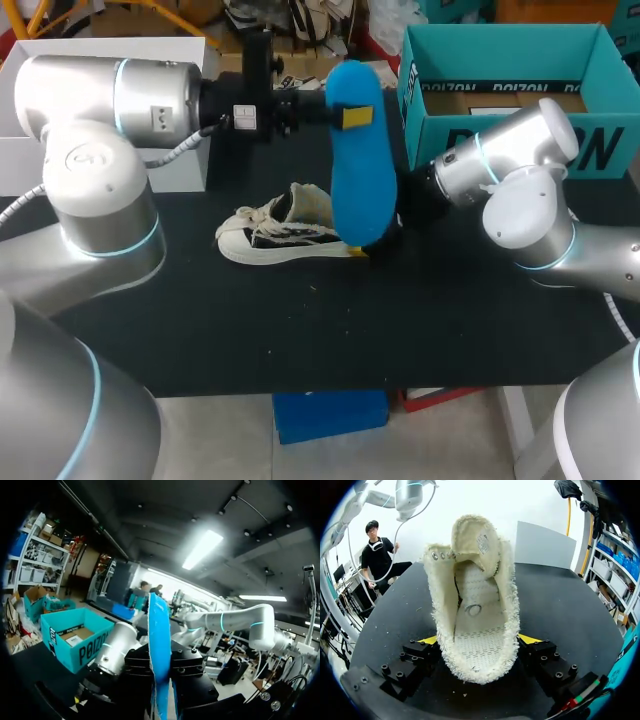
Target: Take the shoe out of the shoebox, open the shoe tongue, remove and reinsert the insole, then place the shoe into the shoebox
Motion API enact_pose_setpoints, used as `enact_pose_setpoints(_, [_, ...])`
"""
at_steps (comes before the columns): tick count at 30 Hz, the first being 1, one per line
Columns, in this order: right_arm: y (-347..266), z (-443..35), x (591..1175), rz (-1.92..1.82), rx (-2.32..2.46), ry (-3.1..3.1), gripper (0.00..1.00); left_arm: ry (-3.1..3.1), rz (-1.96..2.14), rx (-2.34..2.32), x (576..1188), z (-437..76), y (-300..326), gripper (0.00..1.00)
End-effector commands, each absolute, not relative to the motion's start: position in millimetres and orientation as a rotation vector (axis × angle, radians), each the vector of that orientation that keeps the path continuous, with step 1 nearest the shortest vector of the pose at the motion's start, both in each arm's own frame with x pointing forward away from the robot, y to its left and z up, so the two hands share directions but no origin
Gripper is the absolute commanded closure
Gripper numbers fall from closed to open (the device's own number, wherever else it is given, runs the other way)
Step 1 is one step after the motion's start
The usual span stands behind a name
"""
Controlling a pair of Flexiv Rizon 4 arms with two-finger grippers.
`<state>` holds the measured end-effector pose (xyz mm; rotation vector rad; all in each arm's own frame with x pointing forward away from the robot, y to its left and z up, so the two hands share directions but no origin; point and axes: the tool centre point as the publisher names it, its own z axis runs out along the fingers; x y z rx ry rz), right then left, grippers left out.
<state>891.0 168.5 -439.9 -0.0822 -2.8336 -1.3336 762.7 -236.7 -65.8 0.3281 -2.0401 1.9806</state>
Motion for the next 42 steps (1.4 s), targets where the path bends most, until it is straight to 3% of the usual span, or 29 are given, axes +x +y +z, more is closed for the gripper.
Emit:
enact_pose_setpoints(1, [169.8, -441.8, 890.3, -1.329, -0.084, -2.836, 1.00, -2.050, 1.984, 0.325, 752.0, -55.5, -233.7, 1.00])
enact_pose_setpoints(18, [169.8, -441.8, 890.3, -1.329, -0.084, -2.836, 1.00, -2.016, 2.044, 0.281, 736.0, -37.3, -233.5, 1.00])
enact_pose_setpoints(19, [168.5, -440.7, 890.4, -1.332, -0.082, -2.833, 0.73, -2.016, 2.044, 0.281, 736.0, -37.3, -233.5, 1.00])
enact_pose_setpoints(20, [167.2, -439.5, 890.6, -1.324, -0.085, -2.841, 0.02, -2.016, 2.044, 0.281, 736.0, -37.3, -233.5, 1.00])
enact_pose_setpoints(28, [160.3, -425.8, 894.3, -1.282, -0.072, -2.886, 0.00, -2.016, 2.044, 0.281, 736.0, -37.3, -233.5, 1.00])
enact_pose_setpoints(42, [142.2, -397.5, 891.4, -0.849, -0.032, -2.949, 0.00, -2.016, 2.044, 0.281, 736.0, -37.3, -233.5, 1.00])
